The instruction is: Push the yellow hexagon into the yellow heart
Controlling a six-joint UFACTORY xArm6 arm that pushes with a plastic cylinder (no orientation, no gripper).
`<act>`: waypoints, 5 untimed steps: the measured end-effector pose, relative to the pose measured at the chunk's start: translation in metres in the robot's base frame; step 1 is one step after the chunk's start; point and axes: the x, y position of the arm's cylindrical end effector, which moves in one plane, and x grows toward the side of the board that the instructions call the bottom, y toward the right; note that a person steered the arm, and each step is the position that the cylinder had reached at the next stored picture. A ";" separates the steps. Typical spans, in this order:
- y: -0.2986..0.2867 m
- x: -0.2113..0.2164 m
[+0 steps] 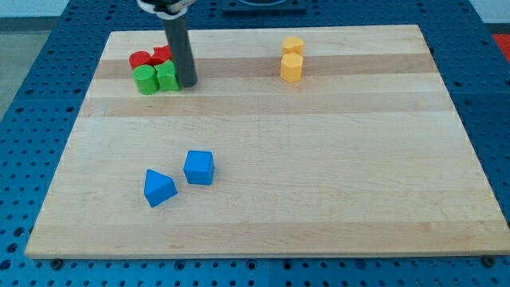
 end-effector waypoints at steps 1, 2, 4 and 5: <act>0.013 0.001; 0.041 -0.019; 0.066 -0.117; 0.105 -0.133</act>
